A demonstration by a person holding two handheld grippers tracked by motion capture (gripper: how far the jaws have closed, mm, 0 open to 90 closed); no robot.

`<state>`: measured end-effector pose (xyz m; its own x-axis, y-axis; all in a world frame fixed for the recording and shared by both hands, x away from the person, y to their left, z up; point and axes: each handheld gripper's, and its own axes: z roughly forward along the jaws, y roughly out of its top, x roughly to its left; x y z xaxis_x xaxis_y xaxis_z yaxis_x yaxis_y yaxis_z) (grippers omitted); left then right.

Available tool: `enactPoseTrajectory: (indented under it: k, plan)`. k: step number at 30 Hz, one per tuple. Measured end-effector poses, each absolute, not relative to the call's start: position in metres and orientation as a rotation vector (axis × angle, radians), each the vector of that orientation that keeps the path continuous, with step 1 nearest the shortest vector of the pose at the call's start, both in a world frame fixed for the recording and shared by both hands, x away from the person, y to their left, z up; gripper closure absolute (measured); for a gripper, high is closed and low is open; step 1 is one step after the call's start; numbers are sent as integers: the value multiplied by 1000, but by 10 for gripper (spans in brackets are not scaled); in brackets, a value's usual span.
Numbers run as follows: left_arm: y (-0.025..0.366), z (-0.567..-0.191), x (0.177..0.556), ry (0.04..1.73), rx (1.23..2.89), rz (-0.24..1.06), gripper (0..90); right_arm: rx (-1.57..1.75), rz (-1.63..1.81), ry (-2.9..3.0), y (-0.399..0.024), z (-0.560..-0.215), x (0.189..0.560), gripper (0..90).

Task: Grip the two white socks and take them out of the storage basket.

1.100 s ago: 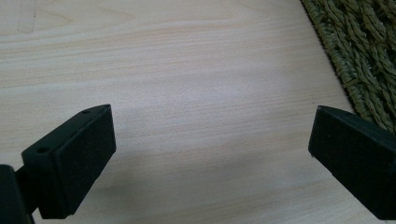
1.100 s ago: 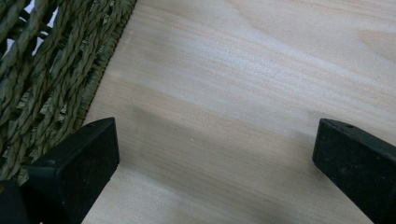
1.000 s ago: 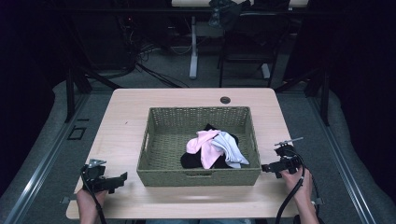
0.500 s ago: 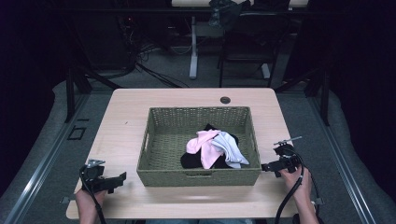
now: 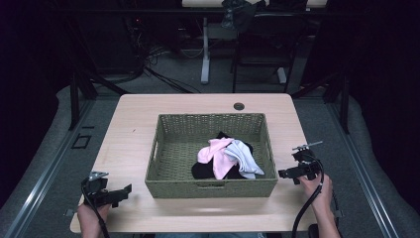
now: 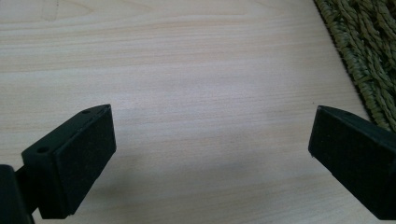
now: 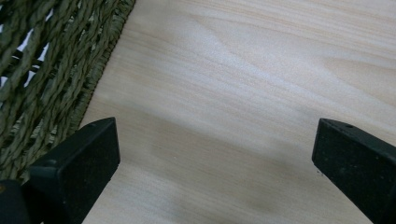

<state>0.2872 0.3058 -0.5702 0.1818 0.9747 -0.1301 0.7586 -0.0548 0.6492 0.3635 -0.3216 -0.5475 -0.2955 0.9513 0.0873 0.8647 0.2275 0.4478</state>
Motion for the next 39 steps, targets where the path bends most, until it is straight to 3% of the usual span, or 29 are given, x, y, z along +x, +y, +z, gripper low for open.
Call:
enactPoseTrajectory:
  k: [22, 39]
  plan:
    - [308, -569, 282, 1633, 1846, 462, 10, 1652, 644, 2303, -325, -499, 375, 19]
    - [305, -569, 285, 1622, 1852, 459, 10, 1432, 689, 2433, -281, -422, 389, 12]
